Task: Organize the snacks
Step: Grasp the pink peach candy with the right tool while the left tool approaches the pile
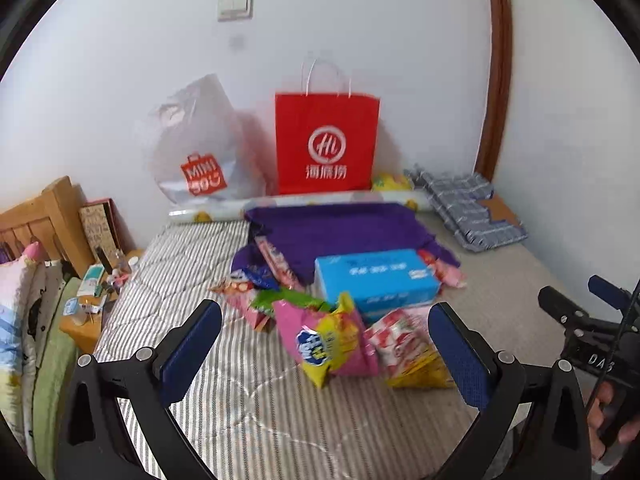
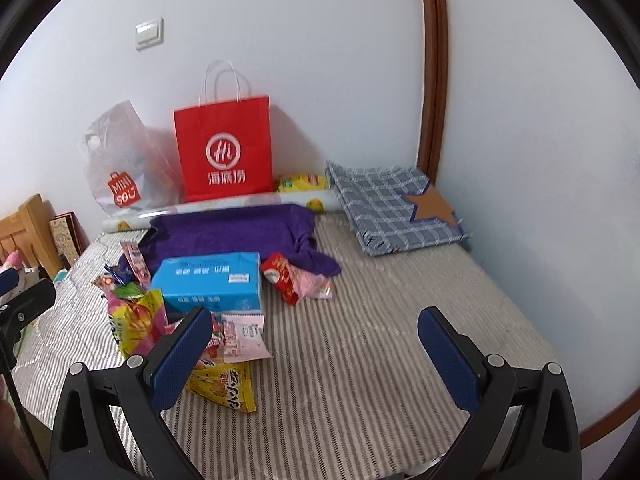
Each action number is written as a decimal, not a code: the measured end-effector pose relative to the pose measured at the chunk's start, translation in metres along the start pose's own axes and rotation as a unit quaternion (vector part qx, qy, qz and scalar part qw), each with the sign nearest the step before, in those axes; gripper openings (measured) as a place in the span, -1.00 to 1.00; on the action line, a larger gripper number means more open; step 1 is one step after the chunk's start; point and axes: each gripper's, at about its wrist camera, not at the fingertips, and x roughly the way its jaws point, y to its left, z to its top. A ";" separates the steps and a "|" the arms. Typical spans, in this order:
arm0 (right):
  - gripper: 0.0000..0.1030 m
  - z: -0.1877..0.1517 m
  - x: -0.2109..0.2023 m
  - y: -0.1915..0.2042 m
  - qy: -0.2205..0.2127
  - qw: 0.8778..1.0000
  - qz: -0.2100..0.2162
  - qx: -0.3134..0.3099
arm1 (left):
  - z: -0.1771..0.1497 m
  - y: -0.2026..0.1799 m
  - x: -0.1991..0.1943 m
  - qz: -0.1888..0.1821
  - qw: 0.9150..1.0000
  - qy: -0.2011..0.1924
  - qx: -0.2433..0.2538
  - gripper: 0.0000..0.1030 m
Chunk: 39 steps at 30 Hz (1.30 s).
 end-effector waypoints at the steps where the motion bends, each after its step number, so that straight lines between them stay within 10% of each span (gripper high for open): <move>1: 1.00 -0.002 0.006 -0.001 0.005 1.000 0.003 0.000 | -0.001 0.003 0.006 0.000 1.000 0.008 -0.001 0.99; 14: 0.45 0.002 0.108 -0.014 0.065 0.997 0.029 0.010 | -0.011 0.054 0.086 0.008 0.996 0.075 -0.055 0.99; 39: 0.28 0.020 0.232 -0.030 0.146 0.985 0.093 -0.016 | -0.003 0.096 0.150 -0.002 0.987 0.122 -0.101 0.98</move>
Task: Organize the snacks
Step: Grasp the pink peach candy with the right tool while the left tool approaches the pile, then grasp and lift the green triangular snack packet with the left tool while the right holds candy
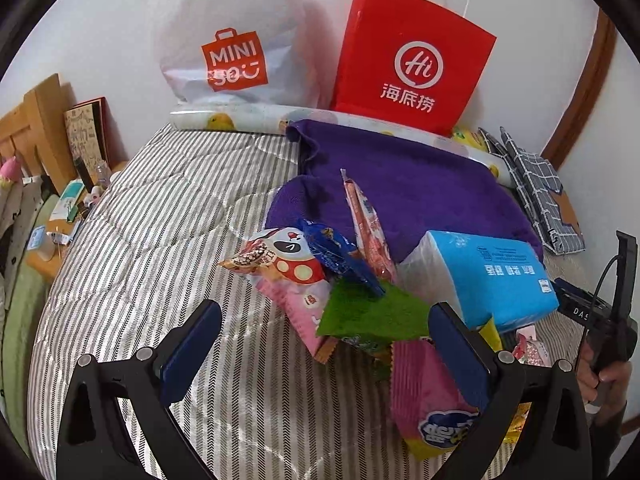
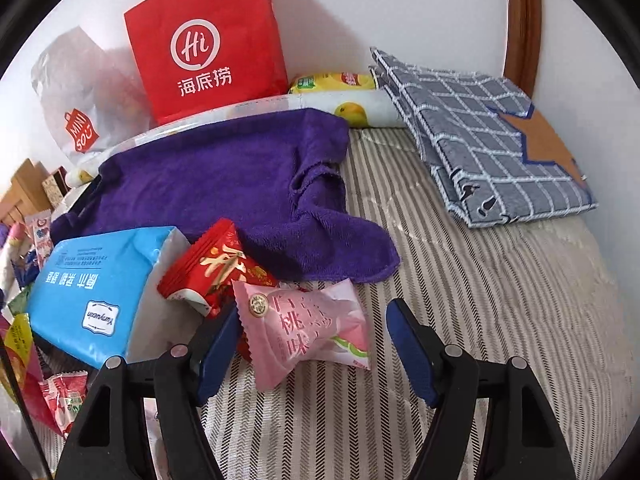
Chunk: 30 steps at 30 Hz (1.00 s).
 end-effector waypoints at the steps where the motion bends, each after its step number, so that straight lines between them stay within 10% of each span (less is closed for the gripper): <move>1: 0.09 -0.001 0.002 -0.001 0.005 1.000 0.003 -0.001 | 0.000 0.001 0.000 0.000 1.000 0.001 0.000 0.98; 16: 0.03 -0.027 -0.034 0.001 -0.027 0.999 -0.009 -0.016 | 0.000 0.013 -0.008 -0.001 1.000 -0.006 0.007 0.98; 30: 0.05 -0.029 -0.019 0.005 0.004 0.999 -0.027 -0.018 | -0.001 -0.035 0.030 -0.085 0.993 0.070 0.049 0.97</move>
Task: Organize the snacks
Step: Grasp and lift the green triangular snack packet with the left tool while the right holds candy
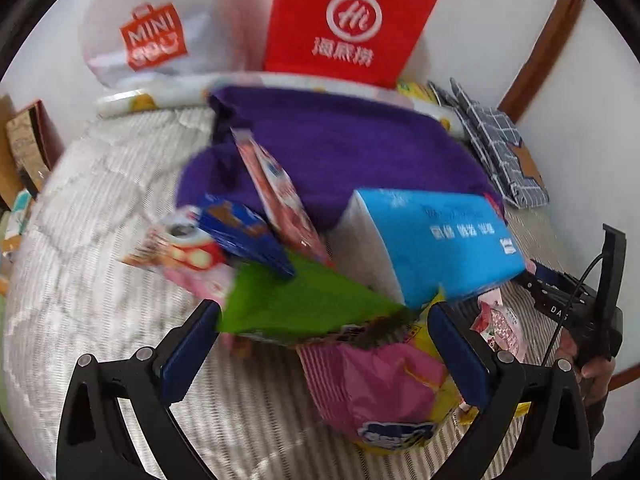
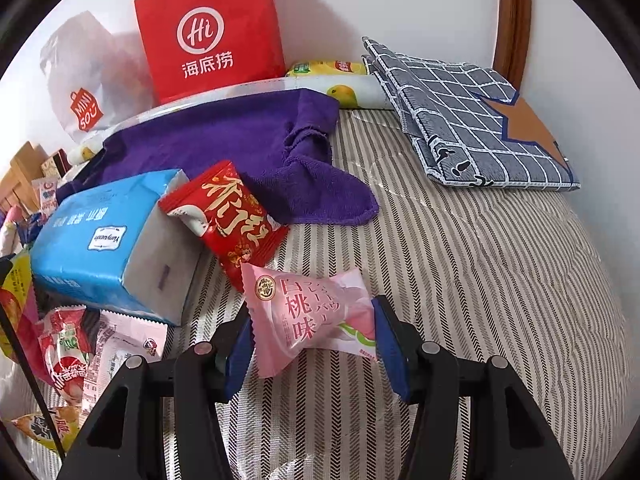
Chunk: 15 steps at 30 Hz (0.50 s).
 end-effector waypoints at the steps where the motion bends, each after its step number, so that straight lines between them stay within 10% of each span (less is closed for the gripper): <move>1: 0.05 -0.001 -0.001 0.000 0.000 1.000 0.000 0.000 | -0.001 0.001 0.002 -0.005 1.000 0.000 -0.009 0.97; 10: 0.06 -0.002 -0.001 -0.006 0.000 1.000 0.020 0.013 | -0.008 0.019 -0.004 -0.089 0.995 0.005 -0.053 0.28; 15: 0.07 -0.001 -0.001 -0.004 0.001 1.000 0.015 0.009 | -0.010 0.027 -0.011 -0.089 0.994 0.003 -0.060 0.23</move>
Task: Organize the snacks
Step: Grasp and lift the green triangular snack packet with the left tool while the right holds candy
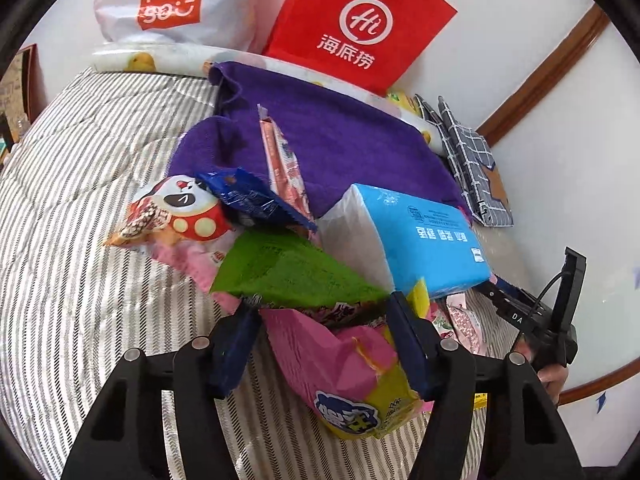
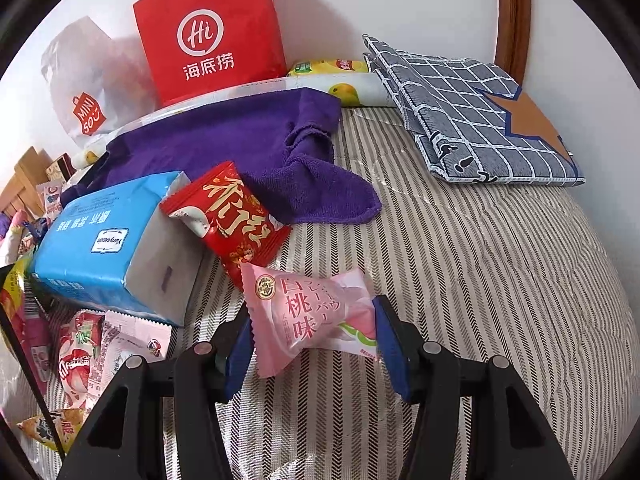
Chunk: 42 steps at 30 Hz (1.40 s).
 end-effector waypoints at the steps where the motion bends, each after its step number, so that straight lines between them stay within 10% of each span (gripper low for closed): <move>1: 0.07 0.000 0.000 0.000 0.000 1.000 -0.001 -0.001 | 0.000 0.000 0.001 -0.002 1.000 0.000 -0.002 0.24; 11: 0.11 0.001 0.004 -0.001 0.007 1.000 -0.001 0.004 | 0.008 0.000 0.018 -0.008 1.000 -0.006 -0.025 0.44; 21: 0.11 0.000 0.004 -0.002 0.008 1.000 -0.002 0.003 | 0.005 0.003 -0.004 -0.041 0.999 -0.027 -0.020 -0.53; 29: 0.10 0.001 0.004 0.000 0.009 1.000 -0.009 -0.001 | 0.002 0.003 -0.009 -0.042 0.998 -0.029 -0.020 -0.51; 36: 0.10 0.001 0.004 -0.001 0.009 1.000 -0.006 0.001 | 0.005 0.008 0.014 -0.024 0.999 -0.008 -0.033 0.15; 42: 0.10 0.001 0.004 -0.002 0.009 1.000 -0.004 0.003 | 0.004 0.004 0.024 -0.020 1.000 -0.004 -0.022 -0.34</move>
